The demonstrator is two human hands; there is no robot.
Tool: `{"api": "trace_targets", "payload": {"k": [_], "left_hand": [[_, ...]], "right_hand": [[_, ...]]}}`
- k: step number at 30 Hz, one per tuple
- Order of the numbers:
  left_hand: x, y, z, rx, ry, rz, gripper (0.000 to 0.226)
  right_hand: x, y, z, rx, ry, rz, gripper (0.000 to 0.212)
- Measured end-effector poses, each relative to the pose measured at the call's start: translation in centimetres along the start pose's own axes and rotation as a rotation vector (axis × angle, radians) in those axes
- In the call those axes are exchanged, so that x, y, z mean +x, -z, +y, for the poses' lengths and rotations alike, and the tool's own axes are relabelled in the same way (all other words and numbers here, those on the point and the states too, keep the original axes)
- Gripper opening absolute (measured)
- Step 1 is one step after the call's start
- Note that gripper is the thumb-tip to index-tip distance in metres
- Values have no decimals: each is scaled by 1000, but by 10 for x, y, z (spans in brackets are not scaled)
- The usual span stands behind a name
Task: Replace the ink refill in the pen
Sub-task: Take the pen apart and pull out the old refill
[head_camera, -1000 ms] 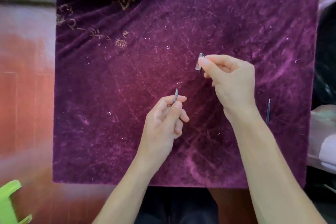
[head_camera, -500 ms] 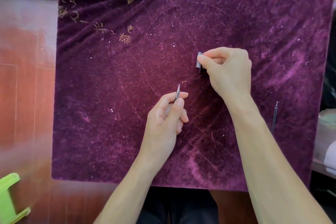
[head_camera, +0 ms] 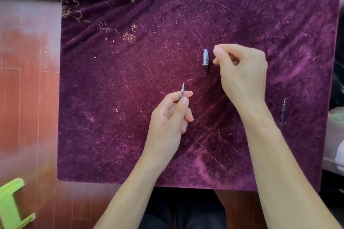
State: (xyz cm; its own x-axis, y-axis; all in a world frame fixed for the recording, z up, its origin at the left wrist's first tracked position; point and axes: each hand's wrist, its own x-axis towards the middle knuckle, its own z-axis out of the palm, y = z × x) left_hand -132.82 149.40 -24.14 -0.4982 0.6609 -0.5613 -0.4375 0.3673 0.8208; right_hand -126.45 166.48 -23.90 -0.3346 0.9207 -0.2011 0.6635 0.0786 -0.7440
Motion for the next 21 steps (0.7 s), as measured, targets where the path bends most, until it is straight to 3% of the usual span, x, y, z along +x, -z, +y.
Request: {"api": "trace_targets", "payload": {"k": [4,11,21], "left_hand": [[-8,0,5,6,-2,-24,22],[-27,-1,3,36,-8,-91,21],[-45,-4,-13,45,5,-141,17]], "right_hand": [[-43,17,-4,227,-28,-59,17],[-108,19,13,397,-195,-270,13],[-119,16,24,565,-287,-315,7]]}}
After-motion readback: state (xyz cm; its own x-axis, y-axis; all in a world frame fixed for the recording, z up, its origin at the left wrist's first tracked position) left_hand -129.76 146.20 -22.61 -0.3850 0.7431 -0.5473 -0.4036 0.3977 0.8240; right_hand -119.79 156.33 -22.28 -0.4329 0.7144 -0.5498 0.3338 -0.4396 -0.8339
